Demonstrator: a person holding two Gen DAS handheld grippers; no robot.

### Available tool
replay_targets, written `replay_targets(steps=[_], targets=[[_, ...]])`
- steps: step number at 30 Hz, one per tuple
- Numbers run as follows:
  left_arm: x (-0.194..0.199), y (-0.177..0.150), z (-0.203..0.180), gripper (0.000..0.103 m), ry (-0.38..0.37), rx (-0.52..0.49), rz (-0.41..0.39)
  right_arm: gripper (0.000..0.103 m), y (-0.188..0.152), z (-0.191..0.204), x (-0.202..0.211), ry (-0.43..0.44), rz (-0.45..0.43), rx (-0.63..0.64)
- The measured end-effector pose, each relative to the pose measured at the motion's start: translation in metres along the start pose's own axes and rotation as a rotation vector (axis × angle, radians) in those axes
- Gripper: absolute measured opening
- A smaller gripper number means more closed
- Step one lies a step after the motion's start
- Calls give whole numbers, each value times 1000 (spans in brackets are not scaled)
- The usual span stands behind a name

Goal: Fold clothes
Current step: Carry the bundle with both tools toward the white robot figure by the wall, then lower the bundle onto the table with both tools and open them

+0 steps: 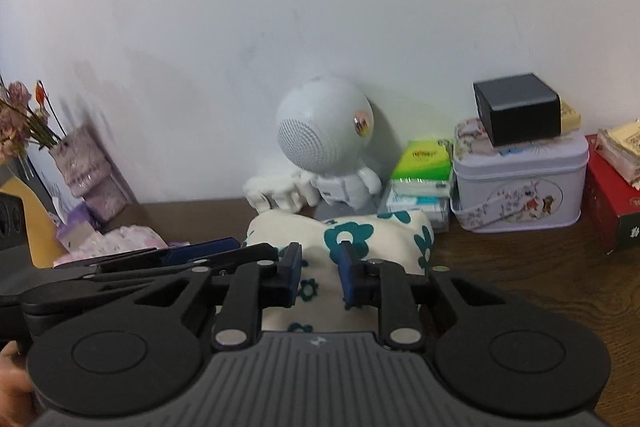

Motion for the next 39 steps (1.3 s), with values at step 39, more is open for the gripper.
replay_targets(steps=[39], targets=[[35, -17, 2, 61, 42, -103, 32, 44, -17, 28, 24, -40, 54, 138]])
Point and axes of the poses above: each gripper's, at about its wrist camera, not at the fingertips, and x roughly against the way its jaws point, z to its left, y to its top, the point moved 4 cm from there along -x, roughly the way its jaws point, and after that the axes turned 10 degrees about y, right-handed, at the moved point
